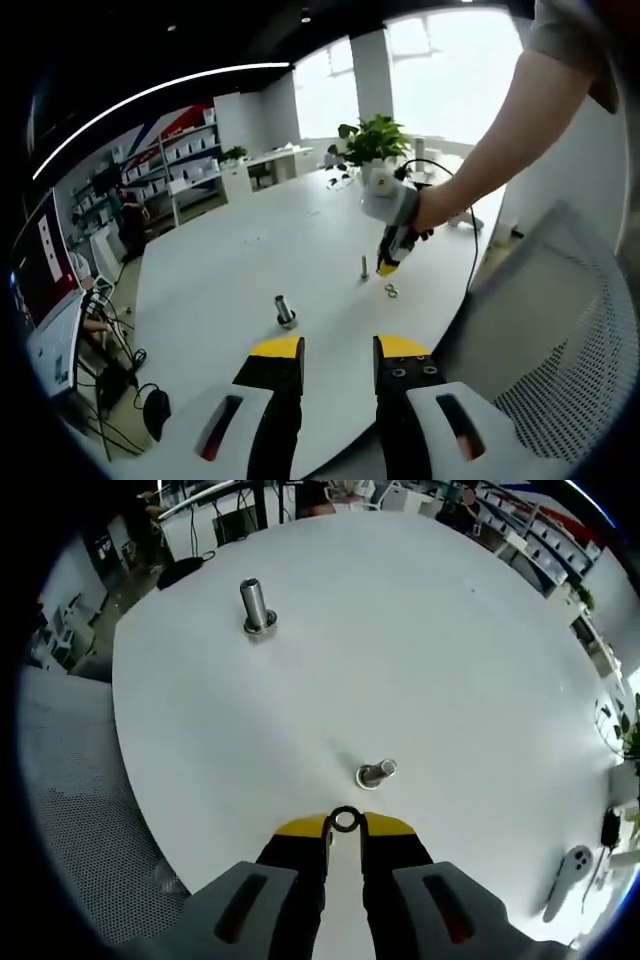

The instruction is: Place the washer onto the threaded stud by aligning its center hole with the stud, sliding it down to the base, and recovering from edge contact or off-axis alignment until the washer reaches the visible bottom stop.

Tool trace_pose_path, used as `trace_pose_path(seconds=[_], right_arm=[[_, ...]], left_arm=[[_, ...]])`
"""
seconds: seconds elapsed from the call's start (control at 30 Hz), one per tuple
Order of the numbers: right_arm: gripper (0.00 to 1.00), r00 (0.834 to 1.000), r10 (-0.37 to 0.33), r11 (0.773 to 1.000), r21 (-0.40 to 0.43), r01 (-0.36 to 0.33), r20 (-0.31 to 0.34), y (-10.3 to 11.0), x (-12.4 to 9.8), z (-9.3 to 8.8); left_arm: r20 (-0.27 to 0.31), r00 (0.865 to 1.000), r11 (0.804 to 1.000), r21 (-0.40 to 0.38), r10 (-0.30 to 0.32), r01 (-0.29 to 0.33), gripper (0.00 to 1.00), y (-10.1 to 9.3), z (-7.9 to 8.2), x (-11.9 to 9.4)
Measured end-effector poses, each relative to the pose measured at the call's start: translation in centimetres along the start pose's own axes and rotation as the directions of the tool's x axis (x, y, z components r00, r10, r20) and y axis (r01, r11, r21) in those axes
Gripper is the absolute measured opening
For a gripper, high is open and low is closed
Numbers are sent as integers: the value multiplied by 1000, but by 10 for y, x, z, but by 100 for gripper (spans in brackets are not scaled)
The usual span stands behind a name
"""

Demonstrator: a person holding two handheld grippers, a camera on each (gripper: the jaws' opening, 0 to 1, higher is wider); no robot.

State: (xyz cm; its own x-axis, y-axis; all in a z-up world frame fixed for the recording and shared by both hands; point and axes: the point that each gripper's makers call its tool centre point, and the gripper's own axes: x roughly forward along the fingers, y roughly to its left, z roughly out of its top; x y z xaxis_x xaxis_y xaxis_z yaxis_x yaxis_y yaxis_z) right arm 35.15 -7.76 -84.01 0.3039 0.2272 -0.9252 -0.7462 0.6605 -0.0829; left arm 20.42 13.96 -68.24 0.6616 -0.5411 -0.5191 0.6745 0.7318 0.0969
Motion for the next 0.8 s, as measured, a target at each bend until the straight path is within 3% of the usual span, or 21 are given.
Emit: trace_pose_path(seconds=[0.53, 0.8], right_arm=[[14, 997, -52, 999, -7, 52, 64, -26, -22, 18], [14, 993, -48, 998, -44, 53, 108, -22, -22, 35]], left_arm=[[-3, 1000, 1000, 0, 5, -5, 26, 1, 0, 0], [-3, 1000, 1000, -2, 6, -6, 26, 1, 0, 0]])
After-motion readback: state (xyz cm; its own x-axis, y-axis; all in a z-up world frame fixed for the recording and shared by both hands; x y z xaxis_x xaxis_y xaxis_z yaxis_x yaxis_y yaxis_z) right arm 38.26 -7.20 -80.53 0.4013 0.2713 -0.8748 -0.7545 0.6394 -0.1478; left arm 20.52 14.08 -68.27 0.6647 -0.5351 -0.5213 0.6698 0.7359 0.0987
